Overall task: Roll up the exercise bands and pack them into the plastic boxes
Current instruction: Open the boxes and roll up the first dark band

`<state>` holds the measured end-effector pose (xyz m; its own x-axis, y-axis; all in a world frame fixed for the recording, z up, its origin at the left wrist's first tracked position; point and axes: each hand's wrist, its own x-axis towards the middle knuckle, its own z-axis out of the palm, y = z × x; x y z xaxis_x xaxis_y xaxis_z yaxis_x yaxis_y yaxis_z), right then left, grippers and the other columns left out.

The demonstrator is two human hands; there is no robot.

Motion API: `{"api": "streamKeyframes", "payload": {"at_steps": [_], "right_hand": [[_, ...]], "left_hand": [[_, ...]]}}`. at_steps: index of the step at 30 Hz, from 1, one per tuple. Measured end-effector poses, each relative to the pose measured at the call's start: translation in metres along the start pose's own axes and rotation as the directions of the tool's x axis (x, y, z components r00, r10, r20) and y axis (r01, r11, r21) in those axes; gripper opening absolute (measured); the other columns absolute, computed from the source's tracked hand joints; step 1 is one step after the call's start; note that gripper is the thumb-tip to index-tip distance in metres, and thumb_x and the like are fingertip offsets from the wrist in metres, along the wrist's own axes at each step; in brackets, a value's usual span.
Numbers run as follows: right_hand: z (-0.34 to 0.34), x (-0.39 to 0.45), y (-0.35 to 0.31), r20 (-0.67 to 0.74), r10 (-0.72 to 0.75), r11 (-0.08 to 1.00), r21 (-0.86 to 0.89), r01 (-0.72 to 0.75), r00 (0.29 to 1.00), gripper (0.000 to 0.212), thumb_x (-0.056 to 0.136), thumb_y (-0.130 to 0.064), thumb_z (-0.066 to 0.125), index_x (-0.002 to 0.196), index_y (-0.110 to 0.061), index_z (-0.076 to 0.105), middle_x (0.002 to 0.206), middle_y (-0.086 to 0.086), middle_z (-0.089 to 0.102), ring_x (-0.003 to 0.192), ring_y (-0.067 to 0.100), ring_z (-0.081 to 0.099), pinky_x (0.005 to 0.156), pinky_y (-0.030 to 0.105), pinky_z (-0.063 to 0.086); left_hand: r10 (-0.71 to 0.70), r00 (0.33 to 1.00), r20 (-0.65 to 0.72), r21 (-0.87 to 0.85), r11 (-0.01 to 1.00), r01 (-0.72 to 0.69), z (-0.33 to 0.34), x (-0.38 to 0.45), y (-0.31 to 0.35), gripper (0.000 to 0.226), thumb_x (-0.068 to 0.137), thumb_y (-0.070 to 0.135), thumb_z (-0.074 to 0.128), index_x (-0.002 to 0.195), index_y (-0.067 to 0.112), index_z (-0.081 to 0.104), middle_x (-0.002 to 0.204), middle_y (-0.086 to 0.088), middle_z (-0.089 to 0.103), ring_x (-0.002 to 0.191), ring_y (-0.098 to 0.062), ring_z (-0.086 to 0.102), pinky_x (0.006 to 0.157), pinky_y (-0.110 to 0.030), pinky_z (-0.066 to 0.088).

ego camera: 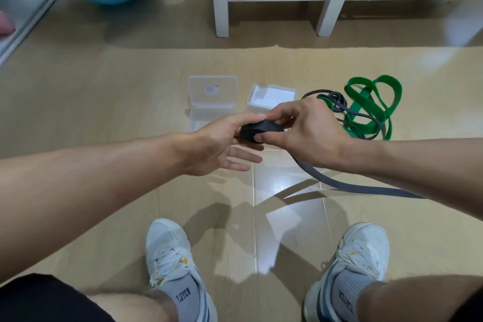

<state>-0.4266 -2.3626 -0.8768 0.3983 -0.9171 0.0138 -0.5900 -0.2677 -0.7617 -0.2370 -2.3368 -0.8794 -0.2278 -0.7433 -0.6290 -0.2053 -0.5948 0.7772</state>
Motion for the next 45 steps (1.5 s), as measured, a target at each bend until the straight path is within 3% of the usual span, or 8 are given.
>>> {"api": "streamKeyframes", "payload": {"at_steps": [8,13,20,22,25,33,36,45], "right_hand": [[0.003,-0.005,-0.006,0.02,-0.051,0.997,-0.053,0.052,0.999,0.014,0.071,-0.022,0.08,0.076,-0.033,0.074,0.075,-0.009,0.074,0.073,0.007,0.069,0.072,0.033,0.057],[0.0,0.001,-0.006,0.052,-0.065,0.998,0.012,0.064,0.997,0.019,0.076,-0.028,0.087,0.091,-0.035,0.078,0.088,-0.017,0.074,0.085,-0.002,0.068,0.081,0.022,0.054],[-0.001,0.005,-0.005,-0.028,0.002,0.977,0.213,0.004,1.0,0.022,0.073,-0.035,0.09,0.09,-0.029,0.079,0.083,-0.01,0.078,0.081,0.011,0.074,0.083,0.037,0.06],[-0.002,0.004,-0.007,-0.029,0.006,0.975,0.223,0.0,1.0,0.019,0.074,-0.032,0.09,0.089,-0.027,0.08,0.077,-0.009,0.078,0.072,0.006,0.073,0.074,0.028,0.059],[-0.005,0.004,-0.008,-0.022,0.004,0.989,0.147,-0.001,1.0,0.014,0.074,-0.03,0.089,0.084,-0.027,0.081,0.07,-0.01,0.076,0.06,0.0,0.065,0.06,0.016,0.05],[0.003,-0.001,-0.009,0.016,-0.086,0.99,-0.114,0.087,0.996,0.016,0.067,-0.028,0.077,0.083,-0.028,0.079,0.078,-0.013,0.072,0.077,0.006,0.07,0.073,0.035,0.058],[0.003,-0.002,-0.012,0.01,-0.117,0.989,-0.093,0.117,0.993,0.019,0.069,-0.031,0.075,0.088,-0.031,0.078,0.082,-0.015,0.07,0.082,0.003,0.068,0.077,0.031,0.056],[0.003,0.0,-0.011,-0.075,-0.054,0.994,0.087,0.06,0.996,0.02,0.072,-0.038,0.089,0.08,-0.037,0.071,0.082,-0.015,0.074,0.079,0.001,0.069,0.074,0.022,0.054]], "left_hand": [[0.018,0.993,-0.118,0.16,0.987,0.001,0.008,0.004,-0.004,0.049,0.075,0.062,0.076,0.106,0.024,0.077,0.099,0.002,0.076,0.091,-0.011,0.076,0.083,-0.03,0.058],[0.06,0.996,-0.067,-0.013,0.998,-0.061,0.005,0.005,-0.005,0.029,0.089,0.047,0.069,0.101,0.022,0.076,0.087,-0.001,0.073,0.089,-0.017,0.076,0.09,-0.033,0.056],[0.078,0.997,0.008,-0.249,0.966,-0.073,-0.004,0.006,-0.004,0.047,0.083,0.055,0.057,0.096,0.014,0.073,0.082,-0.008,0.069,0.098,-0.03,0.074,0.099,-0.041,0.054],[0.064,0.997,0.047,-0.267,0.963,-0.049,-0.004,0.005,-0.006,0.048,0.089,0.055,0.052,0.096,0.013,0.074,0.086,-0.009,0.071,0.101,-0.031,0.073,0.099,-0.042,0.053],[0.028,0.996,0.085,-0.2,0.98,-0.011,-0.005,0.002,-0.005,0.048,0.089,0.059,0.056,0.105,0.019,0.074,0.101,-0.007,0.072,0.106,-0.027,0.073,0.1,-0.044,0.053],[0.051,0.992,-0.117,0.182,0.983,-0.029,0.015,0.004,-0.002,0.046,0.07,0.064,0.076,0.099,0.028,0.077,0.103,0.0,0.077,0.092,-0.012,0.075,0.085,-0.031,0.056],[0.102,0.988,-0.117,0.135,0.987,-0.086,0.015,0.004,-0.002,0.033,0.071,0.057,0.071,0.086,0.029,0.08,0.089,-0.001,0.077,0.086,-0.013,0.075,0.085,-0.031,0.053],[0.1,0.992,-0.075,-0.055,0.993,-0.104,0.014,0.005,-0.001,0.05,0.072,0.056,0.065,0.109,0.024,0.076,0.089,-0.004,0.073,0.087,-0.019,0.075,0.096,-0.038,0.056]]}}
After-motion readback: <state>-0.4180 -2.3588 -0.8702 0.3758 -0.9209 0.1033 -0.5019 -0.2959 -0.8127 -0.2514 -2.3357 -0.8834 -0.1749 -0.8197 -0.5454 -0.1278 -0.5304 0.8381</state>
